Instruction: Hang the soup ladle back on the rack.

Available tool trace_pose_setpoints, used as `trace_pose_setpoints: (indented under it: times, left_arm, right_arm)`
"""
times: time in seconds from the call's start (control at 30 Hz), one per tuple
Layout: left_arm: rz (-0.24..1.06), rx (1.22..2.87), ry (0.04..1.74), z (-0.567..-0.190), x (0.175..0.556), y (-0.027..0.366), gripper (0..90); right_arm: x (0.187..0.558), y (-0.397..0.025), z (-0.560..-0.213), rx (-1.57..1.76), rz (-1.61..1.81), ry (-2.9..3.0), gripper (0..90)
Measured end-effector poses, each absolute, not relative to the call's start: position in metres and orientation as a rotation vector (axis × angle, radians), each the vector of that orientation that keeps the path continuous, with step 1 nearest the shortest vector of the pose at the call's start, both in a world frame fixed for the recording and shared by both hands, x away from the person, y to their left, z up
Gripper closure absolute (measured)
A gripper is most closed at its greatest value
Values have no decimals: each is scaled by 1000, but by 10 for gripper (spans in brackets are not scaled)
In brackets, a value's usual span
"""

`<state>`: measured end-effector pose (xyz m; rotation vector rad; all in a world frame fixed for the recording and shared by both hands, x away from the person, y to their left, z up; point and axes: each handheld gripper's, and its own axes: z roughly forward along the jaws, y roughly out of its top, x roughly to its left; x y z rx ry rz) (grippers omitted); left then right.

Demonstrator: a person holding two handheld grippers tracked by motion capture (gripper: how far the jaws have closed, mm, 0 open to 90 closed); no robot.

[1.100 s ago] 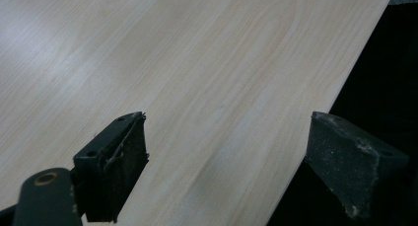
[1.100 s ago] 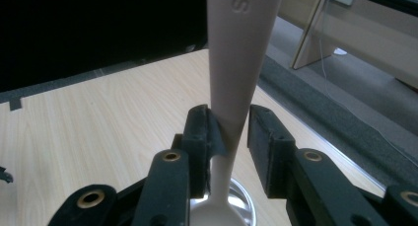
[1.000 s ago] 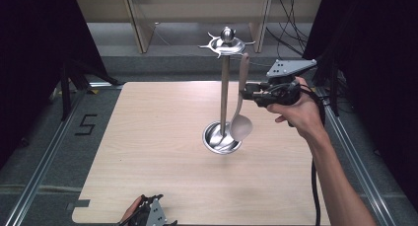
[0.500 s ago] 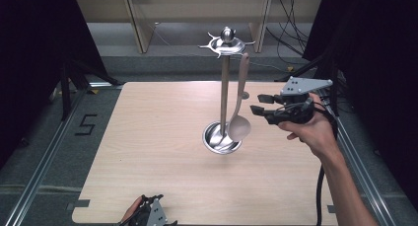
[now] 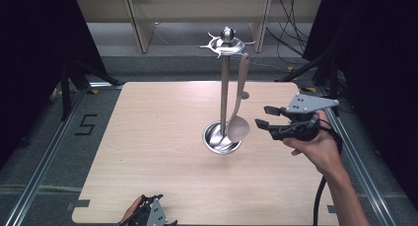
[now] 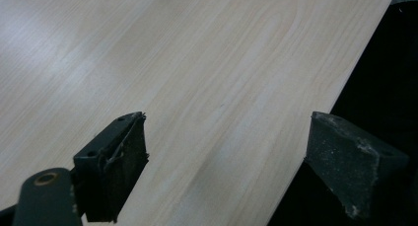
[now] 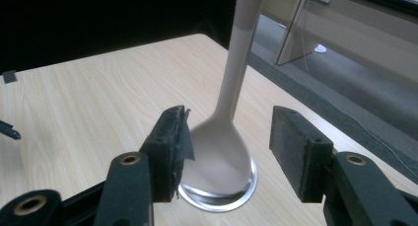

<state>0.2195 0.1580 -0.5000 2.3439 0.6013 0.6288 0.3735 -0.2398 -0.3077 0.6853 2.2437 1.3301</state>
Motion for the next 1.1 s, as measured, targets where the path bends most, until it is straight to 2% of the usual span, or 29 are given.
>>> trace_pose_setpoints:
  times: [0.67, 1.1]
  left_arm:
    - [631, 2344, 600, -499, 219, 159, 149]
    - [630, 2343, 597, -499, 219, 158, 149]
  right_arm:
    - [347, -236, -340, 708, 1317, 2202, 396]
    - [342, -240, -359, 731, 1281, 2223, 364]
